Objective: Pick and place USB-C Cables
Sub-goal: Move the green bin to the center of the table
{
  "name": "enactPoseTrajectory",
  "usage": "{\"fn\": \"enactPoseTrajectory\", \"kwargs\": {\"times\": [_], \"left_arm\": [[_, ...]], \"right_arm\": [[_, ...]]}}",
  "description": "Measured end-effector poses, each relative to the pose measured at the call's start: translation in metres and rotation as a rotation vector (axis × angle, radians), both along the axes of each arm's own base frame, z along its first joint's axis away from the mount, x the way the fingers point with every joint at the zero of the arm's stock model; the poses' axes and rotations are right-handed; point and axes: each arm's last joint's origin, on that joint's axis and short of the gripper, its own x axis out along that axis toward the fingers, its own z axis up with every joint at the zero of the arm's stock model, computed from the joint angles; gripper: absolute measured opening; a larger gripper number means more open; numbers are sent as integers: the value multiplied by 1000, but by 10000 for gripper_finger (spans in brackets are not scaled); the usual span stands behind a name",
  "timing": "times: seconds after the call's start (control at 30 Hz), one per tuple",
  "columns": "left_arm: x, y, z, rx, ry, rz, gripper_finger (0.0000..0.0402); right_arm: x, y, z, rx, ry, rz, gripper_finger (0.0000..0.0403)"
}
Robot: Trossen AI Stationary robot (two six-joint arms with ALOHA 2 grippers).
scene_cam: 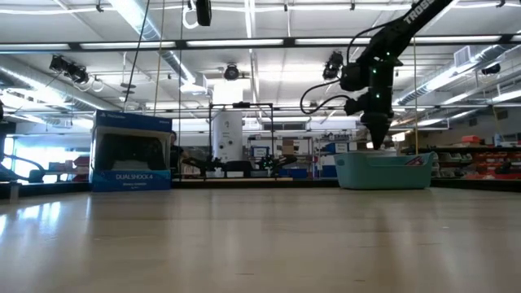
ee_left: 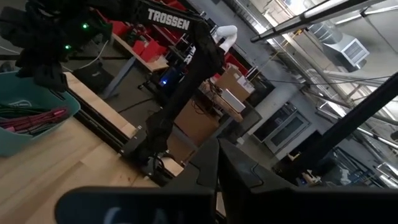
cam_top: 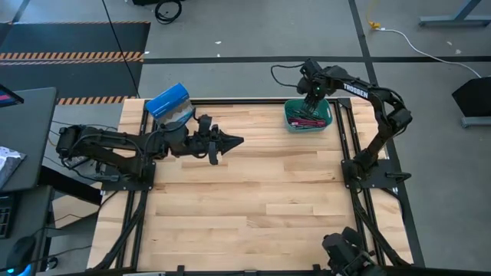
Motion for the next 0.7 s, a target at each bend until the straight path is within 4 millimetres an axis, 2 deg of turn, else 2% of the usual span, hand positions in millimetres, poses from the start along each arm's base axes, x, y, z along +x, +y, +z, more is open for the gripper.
{"fn": "enactPoseTrajectory", "kwargs": {"times": [0.27, 0.57, 0.7], "left_arm": [[0, 0, 1, 3, -5, -8, 20], [0, 0, 4, 46, -41, -14, 12], [0, 0, 4, 46, -41, -14, 13]], "right_arm": [[5, 0, 1, 1, 2, 237, 135], [8, 0, -3, 10, 28, 286, 135], [11, 0, -13, 42, 86, 311, 135]]}}
